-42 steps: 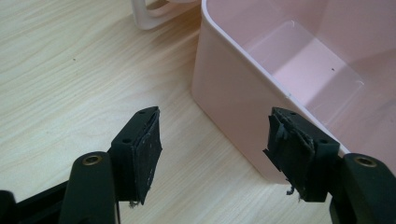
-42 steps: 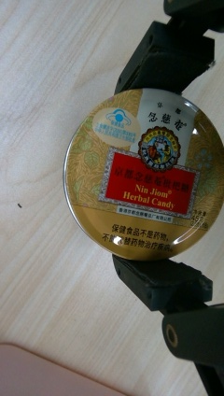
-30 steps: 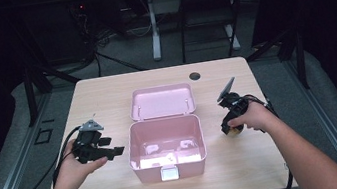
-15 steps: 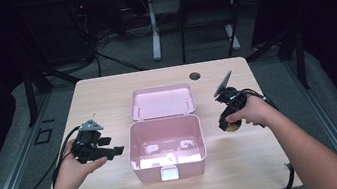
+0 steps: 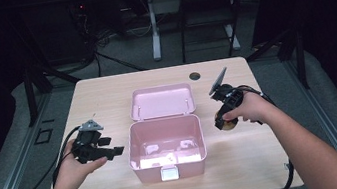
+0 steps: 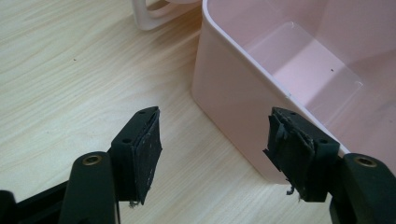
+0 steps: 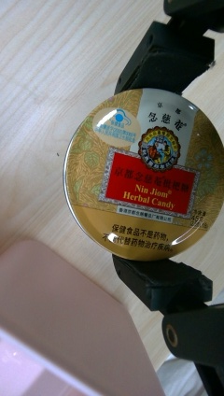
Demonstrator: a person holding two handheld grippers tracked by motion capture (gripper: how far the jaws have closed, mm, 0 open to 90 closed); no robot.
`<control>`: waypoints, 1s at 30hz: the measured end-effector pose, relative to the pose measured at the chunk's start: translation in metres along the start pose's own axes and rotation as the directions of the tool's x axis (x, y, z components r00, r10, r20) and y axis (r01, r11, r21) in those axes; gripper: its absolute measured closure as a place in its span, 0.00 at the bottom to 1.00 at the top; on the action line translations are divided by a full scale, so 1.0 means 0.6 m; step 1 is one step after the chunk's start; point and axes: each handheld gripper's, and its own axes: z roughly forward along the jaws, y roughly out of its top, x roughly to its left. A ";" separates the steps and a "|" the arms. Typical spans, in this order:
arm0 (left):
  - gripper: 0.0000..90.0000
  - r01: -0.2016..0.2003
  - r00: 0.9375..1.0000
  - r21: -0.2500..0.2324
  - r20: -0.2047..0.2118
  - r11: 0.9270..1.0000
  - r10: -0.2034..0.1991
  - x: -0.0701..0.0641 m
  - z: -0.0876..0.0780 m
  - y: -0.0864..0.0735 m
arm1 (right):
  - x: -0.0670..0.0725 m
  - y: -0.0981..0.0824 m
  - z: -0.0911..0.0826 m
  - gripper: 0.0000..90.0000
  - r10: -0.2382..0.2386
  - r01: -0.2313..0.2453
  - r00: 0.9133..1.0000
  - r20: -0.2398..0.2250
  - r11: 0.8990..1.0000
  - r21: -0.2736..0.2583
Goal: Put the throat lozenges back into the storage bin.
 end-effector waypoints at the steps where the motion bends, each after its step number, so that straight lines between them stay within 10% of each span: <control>1: 0.39 0.000 1.000 0.000 0.000 1.000 0.000 0.000 0.000 0.000 | 0.002 0.001 -0.002 0.22 0.005 -0.005 1.000 -0.001 1.000 0.007; 30: 0.39 0.002 1.000 -0.002 0.002 1.000 -0.002 0.001 0.001 -0.001 | 0.084 0.029 -0.055 0.22 -0.222 0.221 0.975 -0.008 0.975 -0.035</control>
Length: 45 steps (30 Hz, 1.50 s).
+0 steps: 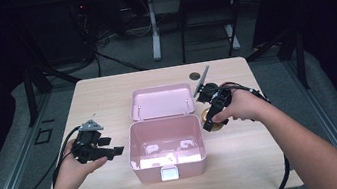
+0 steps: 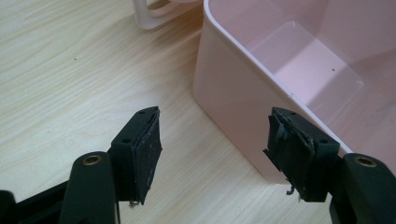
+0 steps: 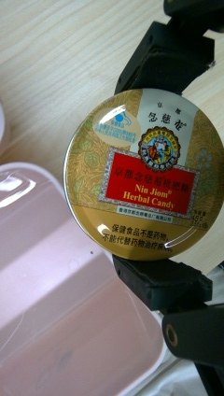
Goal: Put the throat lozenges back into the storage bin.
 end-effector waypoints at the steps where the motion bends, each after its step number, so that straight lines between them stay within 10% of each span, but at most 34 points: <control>1: 0.39 -0.001 1.000 0.001 -0.001 1.000 0.001 0.000 0.000 0.000 | 0.003 0.002 -0.001 0.22 -0.007 0.007 1.000 -0.003 1.000 -0.003; 30: 0.39 -0.001 1.000 -0.004 0.000 1.000 0.001 0.001 -0.003 0.000 | 0.071 0.051 -0.015 0.22 -0.193 0.193 0.981 -0.014 0.981 -0.020; 45: 0.39 0.002 1.000 -0.002 0.003 1.000 -0.002 0.003 -0.003 -0.001 | 0.097 0.069 0.000 0.22 -0.333 0.333 0.943 -0.004 0.943 -0.013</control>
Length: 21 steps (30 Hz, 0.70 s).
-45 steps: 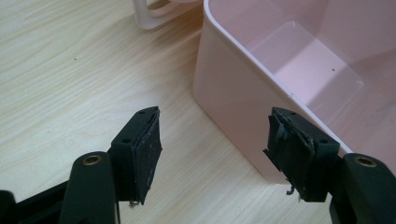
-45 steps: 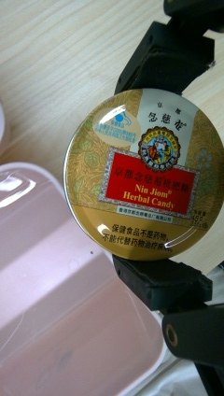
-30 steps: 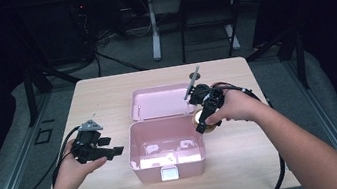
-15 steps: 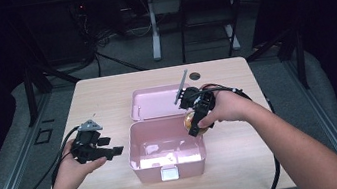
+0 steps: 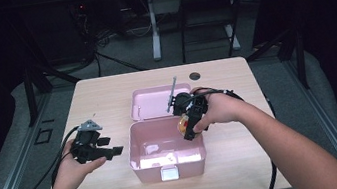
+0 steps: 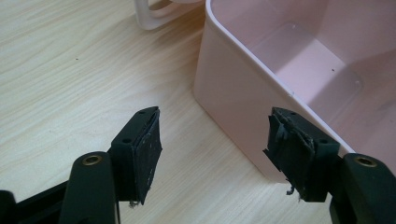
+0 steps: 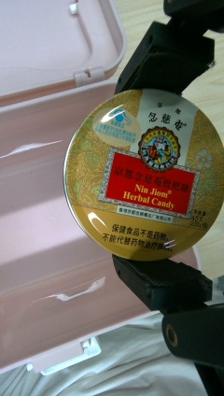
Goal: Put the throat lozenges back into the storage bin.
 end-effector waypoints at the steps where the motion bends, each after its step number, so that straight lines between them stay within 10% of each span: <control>1: 0.39 -0.001 1.000 0.001 0.000 1.000 0.001 0.000 0.000 0.000 | 0.001 0.001 0.001 0.22 -0.005 0.005 1.000 0.002 1.000 0.000; 21: 0.39 0.001 1.000 -0.002 0.000 1.000 -0.001 0.002 -0.001 -0.001 | 0.012 0.019 0.030 0.22 -0.115 0.115 0.993 -0.005 0.993 0.028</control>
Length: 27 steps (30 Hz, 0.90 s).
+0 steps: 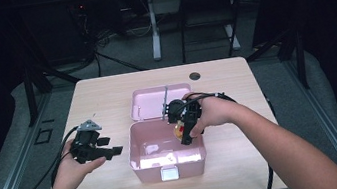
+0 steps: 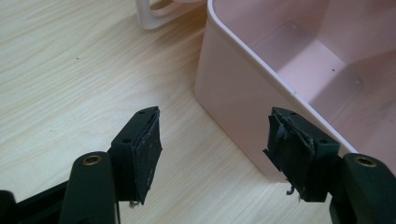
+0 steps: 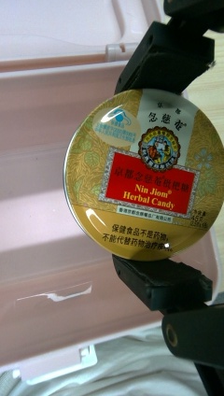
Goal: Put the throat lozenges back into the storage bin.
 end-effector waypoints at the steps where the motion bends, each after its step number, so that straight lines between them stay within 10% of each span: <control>1: 0.39 0.000 1.000 0.001 0.000 1.000 0.000 0.000 0.000 0.000 | 0.000 0.001 0.002 0.22 -0.002 0.002 1.000 0.002 1.000 0.001; 27: 0.39 -0.001 1.000 0.004 0.002 1.000 0.001 0.000 0.001 -0.001 | -0.009 0.002 0.064 0.22 -0.032 0.032 0.999 -0.004 0.998 0.051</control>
